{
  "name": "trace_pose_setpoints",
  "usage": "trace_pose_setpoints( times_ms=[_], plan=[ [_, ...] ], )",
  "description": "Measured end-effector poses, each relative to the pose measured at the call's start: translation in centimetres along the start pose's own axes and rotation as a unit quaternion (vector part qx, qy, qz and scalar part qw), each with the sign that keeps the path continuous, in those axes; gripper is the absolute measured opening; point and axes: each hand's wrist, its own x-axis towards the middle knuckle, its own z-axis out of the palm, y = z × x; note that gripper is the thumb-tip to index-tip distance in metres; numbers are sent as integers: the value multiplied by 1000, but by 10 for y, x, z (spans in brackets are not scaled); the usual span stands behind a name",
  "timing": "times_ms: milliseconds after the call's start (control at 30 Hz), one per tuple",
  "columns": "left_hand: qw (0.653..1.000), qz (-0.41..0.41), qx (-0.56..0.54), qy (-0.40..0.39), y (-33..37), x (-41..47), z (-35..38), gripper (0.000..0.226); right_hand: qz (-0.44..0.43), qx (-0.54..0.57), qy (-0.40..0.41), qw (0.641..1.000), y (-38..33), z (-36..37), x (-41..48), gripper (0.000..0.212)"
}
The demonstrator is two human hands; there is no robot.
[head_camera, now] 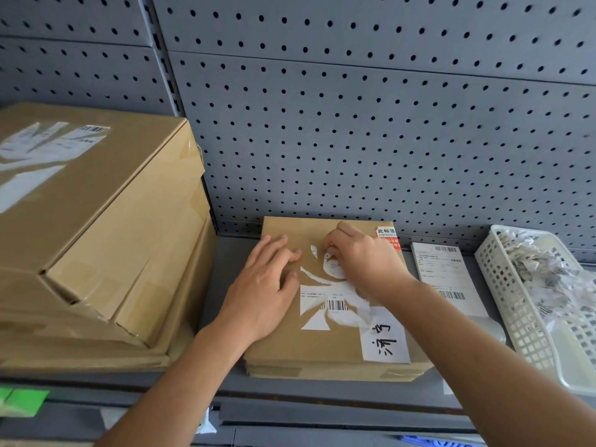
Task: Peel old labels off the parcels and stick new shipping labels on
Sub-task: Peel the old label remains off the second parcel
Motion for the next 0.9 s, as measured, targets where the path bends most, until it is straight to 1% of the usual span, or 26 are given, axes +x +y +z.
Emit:
trace_pose_setpoints(
  times_ms=[33,133,233,267,333,367,467,567,633,733,800,900],
  plan=[
    [1000,0,0,0,0,0,0,35,0,-7,-8,1000,-1,0,-1,29],
    [1000,3,0,2,0,0,0,35,-3,4,-26,1000,-1,0,0,24],
    [1000,3,-3,3,1,0,0,35,7,12,-37,999,0,-2,0,30],
    [1000,3,-4,3,1,0,0,35,14,22,-39,999,0,-3,0,27],
    [1000,2,-3,3,1,0,-1,35,35,59,-38,997,1,-5,-1,10],
    [1000,1,-4,3,0,0,-1,35,44,81,-28,995,1,-7,-2,6],
    [1000,3,-4,1,0,-1,-1,35,34,107,-14,994,1,-10,-2,8],
    [1000,4,-1,0,0,0,-1,35,28,95,-30,995,-1,-9,0,8],
    [1000,5,0,1,0,0,-1,35,22,61,-27,998,-3,-9,0,9],
    [1000,6,2,1,0,0,0,34,21,7,-76,997,-8,-12,3,19],
    [1000,7,2,3,-1,0,0,34,27,-6,-105,994,-10,-14,5,28],
    [1000,5,3,1,-1,0,0,34,37,-3,-114,993,-9,-14,5,28]
  ],
)
